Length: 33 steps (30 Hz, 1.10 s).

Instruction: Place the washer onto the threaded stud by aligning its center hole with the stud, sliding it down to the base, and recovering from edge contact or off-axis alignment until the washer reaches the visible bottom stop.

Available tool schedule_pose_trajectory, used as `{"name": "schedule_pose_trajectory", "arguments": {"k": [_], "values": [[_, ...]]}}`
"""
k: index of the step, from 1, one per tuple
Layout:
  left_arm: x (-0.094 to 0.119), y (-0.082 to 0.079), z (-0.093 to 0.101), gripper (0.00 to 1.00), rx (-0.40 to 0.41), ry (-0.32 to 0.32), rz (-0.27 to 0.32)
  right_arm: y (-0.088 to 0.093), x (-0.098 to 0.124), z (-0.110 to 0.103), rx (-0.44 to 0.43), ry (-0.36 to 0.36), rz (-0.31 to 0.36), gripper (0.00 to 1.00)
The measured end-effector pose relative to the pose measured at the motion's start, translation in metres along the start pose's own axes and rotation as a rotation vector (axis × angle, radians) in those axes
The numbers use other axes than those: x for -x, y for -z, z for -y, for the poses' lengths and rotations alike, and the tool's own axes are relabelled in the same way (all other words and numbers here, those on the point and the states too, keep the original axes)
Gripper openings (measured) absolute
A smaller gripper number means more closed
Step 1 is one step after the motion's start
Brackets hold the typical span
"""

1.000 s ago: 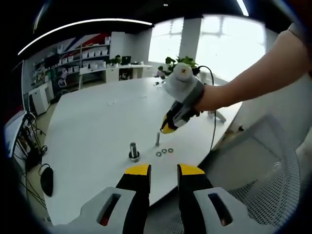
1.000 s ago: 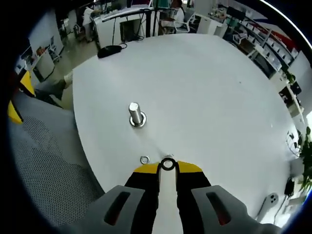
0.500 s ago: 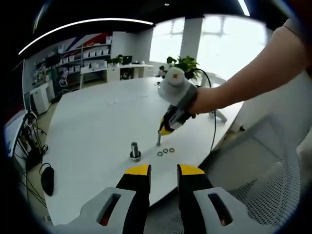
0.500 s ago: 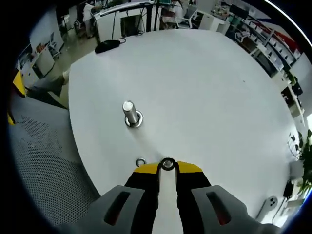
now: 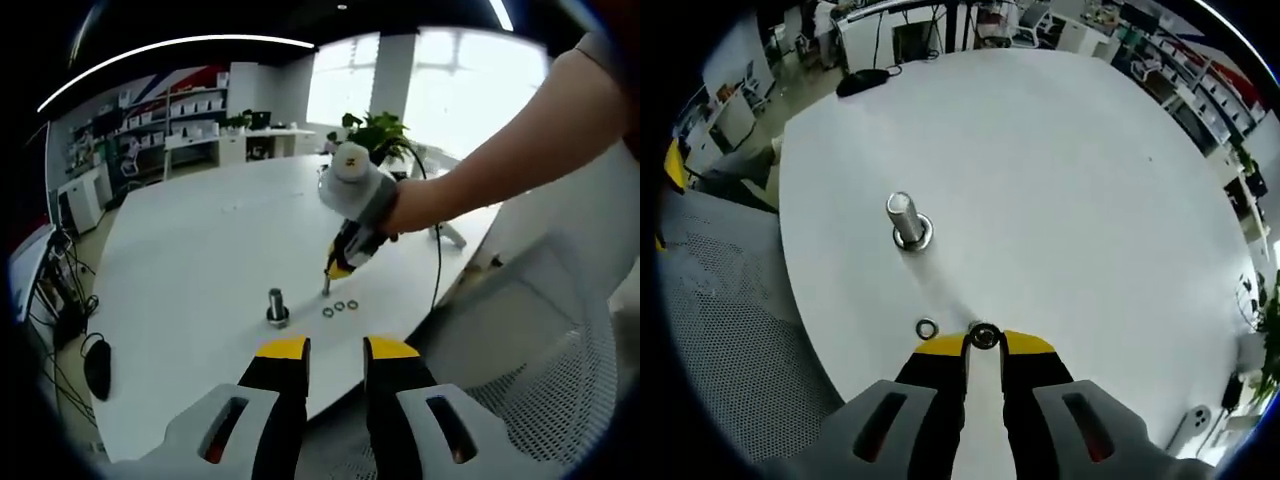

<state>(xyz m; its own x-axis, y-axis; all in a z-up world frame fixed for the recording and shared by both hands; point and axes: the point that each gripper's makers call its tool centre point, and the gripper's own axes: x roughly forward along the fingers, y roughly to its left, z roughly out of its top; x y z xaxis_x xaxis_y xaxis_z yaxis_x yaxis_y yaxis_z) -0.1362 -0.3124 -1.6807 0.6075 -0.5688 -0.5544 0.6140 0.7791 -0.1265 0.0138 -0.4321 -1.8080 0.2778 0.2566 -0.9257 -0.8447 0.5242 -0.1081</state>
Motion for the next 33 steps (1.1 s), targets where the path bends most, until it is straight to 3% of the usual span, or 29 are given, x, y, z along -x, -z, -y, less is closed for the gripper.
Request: {"name": "schedule_pose_trajectory", "arguments": {"k": [18, 33], "values": [[-0.002, 0.007, -0.002, 0.19, 0.01, -0.006, -0.04, 0.015, -0.037, -0.003, -0.019, -0.063, -0.063, 0.14], [-0.002, 0.006, -0.001, 0.19, 0.008, -0.001, -0.034, 0.02, -0.037, -0.008, -0.069, -0.084, -0.09, 0.17]]}}
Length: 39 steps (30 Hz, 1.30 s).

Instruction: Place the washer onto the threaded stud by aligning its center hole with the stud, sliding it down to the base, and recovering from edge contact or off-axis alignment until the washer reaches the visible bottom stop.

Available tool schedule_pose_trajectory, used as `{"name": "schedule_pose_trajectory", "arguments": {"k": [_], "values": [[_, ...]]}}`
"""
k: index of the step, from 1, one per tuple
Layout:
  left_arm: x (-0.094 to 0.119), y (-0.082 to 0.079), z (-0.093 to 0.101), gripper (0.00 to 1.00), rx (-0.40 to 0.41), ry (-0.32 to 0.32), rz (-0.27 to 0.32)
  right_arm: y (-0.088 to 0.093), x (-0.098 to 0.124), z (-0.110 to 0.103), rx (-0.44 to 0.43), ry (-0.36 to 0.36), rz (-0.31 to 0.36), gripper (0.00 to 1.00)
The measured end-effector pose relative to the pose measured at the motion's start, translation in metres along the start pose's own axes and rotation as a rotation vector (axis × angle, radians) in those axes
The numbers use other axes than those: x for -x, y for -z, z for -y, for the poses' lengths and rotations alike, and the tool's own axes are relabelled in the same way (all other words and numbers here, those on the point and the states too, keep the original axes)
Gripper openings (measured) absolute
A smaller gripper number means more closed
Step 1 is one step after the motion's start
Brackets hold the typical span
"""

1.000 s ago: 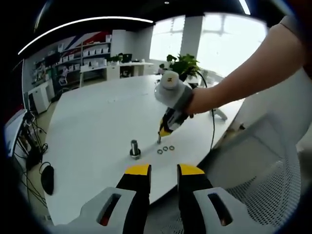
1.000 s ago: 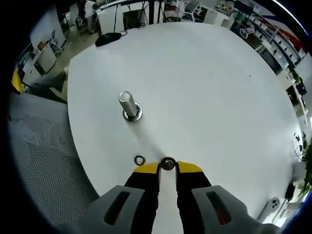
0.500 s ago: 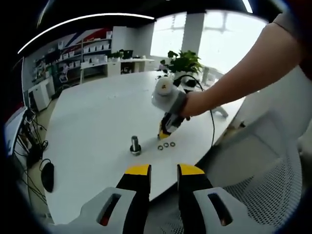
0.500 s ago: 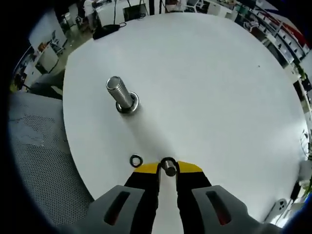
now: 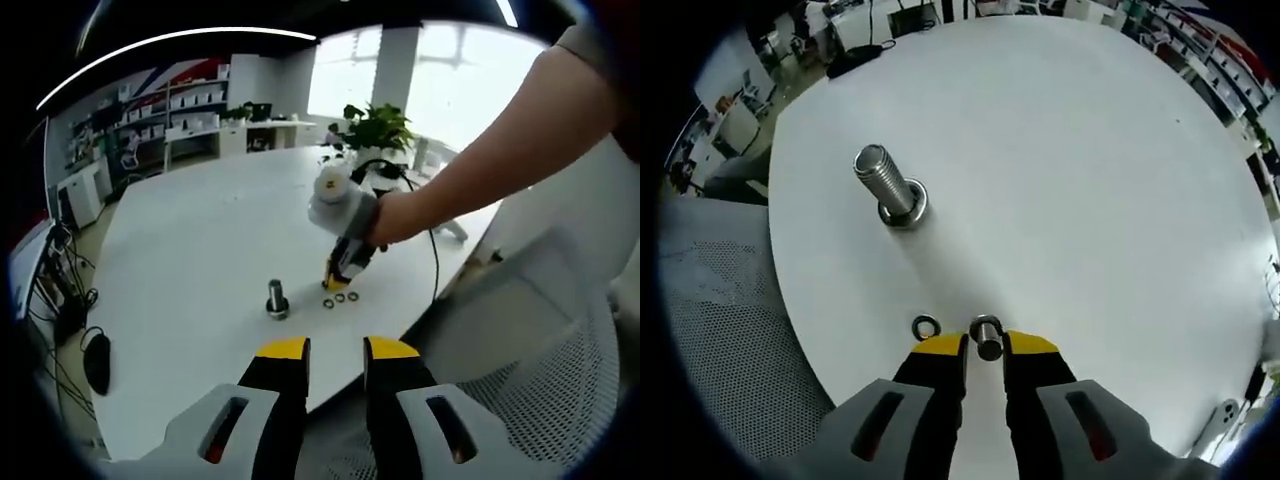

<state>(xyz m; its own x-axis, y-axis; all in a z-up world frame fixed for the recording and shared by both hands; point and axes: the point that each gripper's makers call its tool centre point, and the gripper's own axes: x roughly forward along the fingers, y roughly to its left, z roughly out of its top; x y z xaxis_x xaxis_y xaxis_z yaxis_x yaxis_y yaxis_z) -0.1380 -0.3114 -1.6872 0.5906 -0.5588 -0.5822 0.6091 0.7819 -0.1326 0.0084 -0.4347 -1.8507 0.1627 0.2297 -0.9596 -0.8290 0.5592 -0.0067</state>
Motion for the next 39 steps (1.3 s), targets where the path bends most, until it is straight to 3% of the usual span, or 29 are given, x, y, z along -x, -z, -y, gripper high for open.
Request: {"name": "schedule_pose_trajectory", "arguments": {"k": [7, 17, 20, 27, 30, 34, 37, 39], "values": [[0.001, -0.001, 0.001, 0.19, -0.004, 0.006, 0.003, 0.004, 0.005, -0.001, -0.04, 0.004, 0.013, 0.2], [0.001, -0.002, 0.002, 0.19, -0.008, 0.013, 0.013, 0.035, 0.007, -0.019, -0.046, -0.009, -0.022, 0.21], [0.001, -0.002, 0.003, 0.19, -0.008, 0.014, 0.014, 0.035, 0.007, -0.024, -0.04, -0.019, -0.014, 0.21], [0.001, -0.002, 0.003, 0.19, -0.009, 0.016, 0.015, 0.034, 0.007, -0.024, 0.006, 0.005, -0.012, 0.2], [0.001, -0.002, 0.003, 0.18, -0.009, 0.016, 0.013, 0.035, 0.006, -0.025, 0.066, 0.003, -0.01, 0.2], [0.001, -0.002, 0.003, 0.18, -0.01, 0.017, 0.012, 0.037, 0.007, -0.025, 0.056, -0.007, -0.005, 0.19], [0.001, -0.002, 0.003, 0.18, -0.01, 0.017, 0.01, 0.039, 0.007, -0.024, 0.093, -0.023, -0.032, 0.18], [0.001, -0.002, 0.003, 0.18, -0.008, 0.017, 0.01, 0.043, 0.007, -0.025, 0.162, -0.05, -0.076, 0.18]]}}
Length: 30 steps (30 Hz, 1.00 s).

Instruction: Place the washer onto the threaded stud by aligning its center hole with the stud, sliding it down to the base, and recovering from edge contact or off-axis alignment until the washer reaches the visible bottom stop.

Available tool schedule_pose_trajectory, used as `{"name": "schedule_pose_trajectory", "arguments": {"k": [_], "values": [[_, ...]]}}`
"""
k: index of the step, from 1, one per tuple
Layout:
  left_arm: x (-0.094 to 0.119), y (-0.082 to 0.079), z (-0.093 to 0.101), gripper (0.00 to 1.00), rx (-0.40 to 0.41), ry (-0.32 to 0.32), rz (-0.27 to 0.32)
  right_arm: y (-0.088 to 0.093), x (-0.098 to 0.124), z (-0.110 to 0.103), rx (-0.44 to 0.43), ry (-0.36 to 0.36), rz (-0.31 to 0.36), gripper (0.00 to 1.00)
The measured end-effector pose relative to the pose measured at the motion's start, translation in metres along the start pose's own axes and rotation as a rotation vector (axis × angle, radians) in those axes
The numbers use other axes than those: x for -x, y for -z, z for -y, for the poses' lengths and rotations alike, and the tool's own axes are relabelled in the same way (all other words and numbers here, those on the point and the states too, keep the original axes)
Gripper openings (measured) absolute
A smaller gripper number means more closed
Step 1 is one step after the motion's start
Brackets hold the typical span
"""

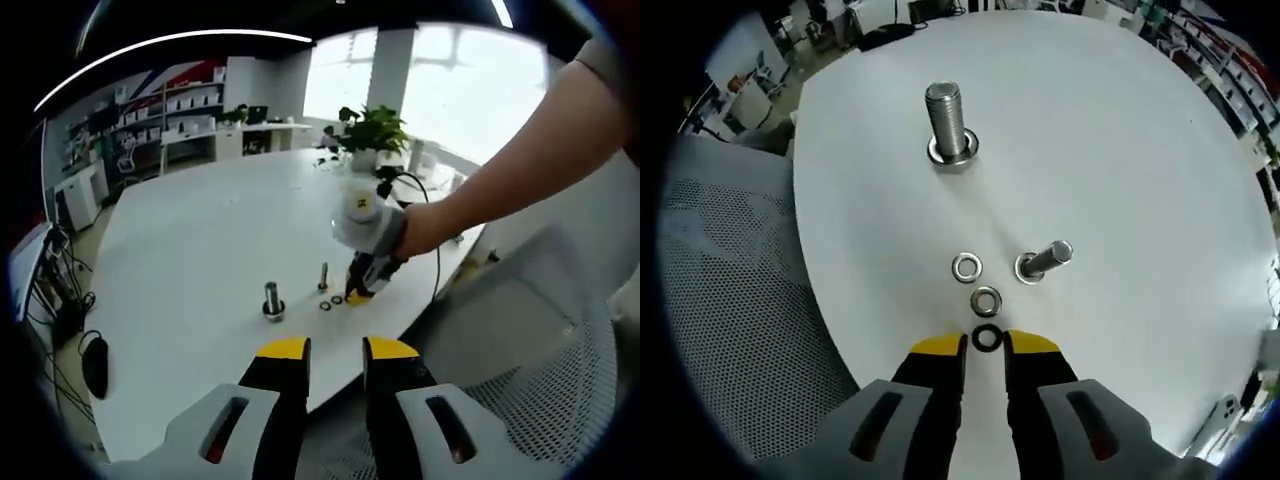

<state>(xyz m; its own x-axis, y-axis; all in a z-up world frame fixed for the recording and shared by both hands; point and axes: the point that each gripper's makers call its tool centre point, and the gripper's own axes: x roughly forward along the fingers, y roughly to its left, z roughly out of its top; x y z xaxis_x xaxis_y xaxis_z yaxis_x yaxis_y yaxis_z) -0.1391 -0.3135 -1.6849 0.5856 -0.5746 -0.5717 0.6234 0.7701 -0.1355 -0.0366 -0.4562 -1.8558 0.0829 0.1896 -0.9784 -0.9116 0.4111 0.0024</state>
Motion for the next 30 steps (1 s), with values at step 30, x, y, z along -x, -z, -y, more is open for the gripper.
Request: {"name": "schedule_pose_trajectory", "arguments": {"k": [30], "values": [[-0.0005, -0.0034, 0.0, 0.16, 0.005, 0.001, 0.016, -0.003, -0.0032, -0.0002, 0.004, 0.093, -0.217, 0.15]]}}
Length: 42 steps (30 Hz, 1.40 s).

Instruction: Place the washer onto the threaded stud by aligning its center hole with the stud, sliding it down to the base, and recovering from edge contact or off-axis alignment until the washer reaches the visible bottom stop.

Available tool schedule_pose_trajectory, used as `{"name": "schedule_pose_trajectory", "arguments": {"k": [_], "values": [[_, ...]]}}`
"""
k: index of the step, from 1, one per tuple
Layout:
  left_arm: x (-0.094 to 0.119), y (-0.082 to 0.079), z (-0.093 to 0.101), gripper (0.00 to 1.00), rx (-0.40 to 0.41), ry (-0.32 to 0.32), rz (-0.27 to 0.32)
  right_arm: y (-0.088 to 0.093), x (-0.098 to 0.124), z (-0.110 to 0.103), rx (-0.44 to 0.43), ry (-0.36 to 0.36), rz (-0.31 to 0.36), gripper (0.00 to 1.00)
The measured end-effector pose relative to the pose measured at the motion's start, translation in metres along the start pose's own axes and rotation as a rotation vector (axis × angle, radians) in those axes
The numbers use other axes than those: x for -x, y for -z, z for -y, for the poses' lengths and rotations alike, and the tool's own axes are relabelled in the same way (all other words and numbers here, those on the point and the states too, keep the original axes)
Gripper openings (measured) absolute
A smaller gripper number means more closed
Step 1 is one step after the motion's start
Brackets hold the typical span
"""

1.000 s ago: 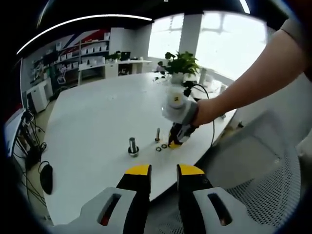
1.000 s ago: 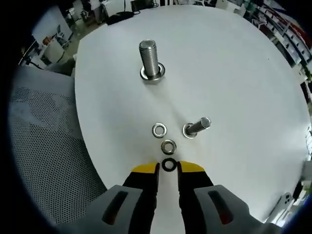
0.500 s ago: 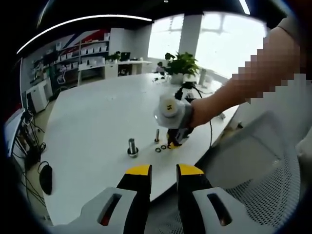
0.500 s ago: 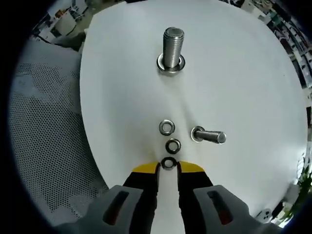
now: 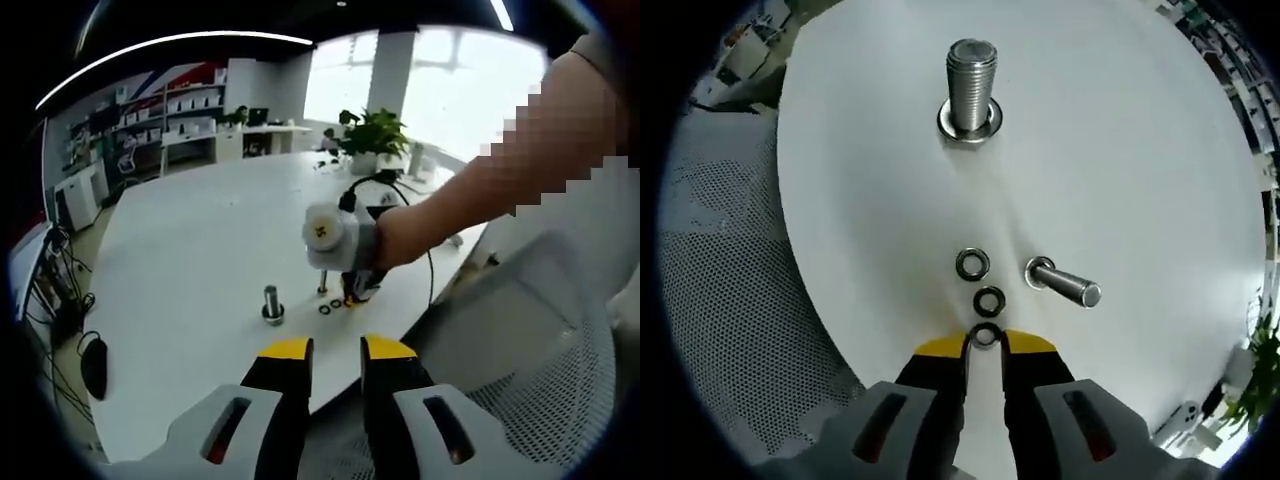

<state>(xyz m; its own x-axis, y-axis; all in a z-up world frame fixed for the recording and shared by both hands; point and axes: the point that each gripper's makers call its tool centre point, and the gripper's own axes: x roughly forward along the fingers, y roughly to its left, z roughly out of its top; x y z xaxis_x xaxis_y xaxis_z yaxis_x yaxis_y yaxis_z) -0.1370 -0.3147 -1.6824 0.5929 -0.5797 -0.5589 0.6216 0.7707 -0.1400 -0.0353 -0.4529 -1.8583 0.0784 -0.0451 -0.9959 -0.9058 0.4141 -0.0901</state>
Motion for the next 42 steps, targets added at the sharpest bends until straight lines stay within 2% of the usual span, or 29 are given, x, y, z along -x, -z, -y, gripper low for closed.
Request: {"name": "schedule_pose_trajectory", "arguments": {"k": [3, 7, 11, 14, 20, 25, 38, 42], "values": [[0.0, 0.0, 0.0, 0.16, 0.0, -0.001, 0.0, 0.001, 0.0, 0.0, 0.013, 0.01, -0.005, 0.15], [0.002, -0.001, -0.001, 0.16, 0.004, -0.008, 0.009, 0.002, 0.001, 0.002, -0.037, 0.003, 0.028, 0.15], [0.002, -0.001, -0.001, 0.16, 0.002, -0.008, 0.011, 0.003, 0.002, 0.0, -0.084, 0.038, 0.101, 0.15], [0.002, -0.002, -0.001, 0.16, 0.0, -0.006, 0.014, 0.004, 0.002, 0.003, -0.106, 0.036, 0.151, 0.15], [0.002, -0.005, 0.0, 0.16, -0.006, -0.001, 0.029, 0.006, 0.004, 0.003, -0.277, 0.035, 0.263, 0.15], [0.003, -0.004, 0.002, 0.16, -0.009, 0.003, 0.026, 0.009, 0.005, 0.002, -0.387, 0.03, 0.32, 0.15], [0.003, -0.004, 0.003, 0.16, -0.014, 0.012, 0.03, 0.008, 0.005, 0.003, -0.384, -0.001, 0.294, 0.14], [0.003, -0.003, 0.004, 0.16, -0.018, 0.019, 0.023, 0.011, 0.005, 0.004, -0.415, -0.004, 0.302, 0.14]]}}
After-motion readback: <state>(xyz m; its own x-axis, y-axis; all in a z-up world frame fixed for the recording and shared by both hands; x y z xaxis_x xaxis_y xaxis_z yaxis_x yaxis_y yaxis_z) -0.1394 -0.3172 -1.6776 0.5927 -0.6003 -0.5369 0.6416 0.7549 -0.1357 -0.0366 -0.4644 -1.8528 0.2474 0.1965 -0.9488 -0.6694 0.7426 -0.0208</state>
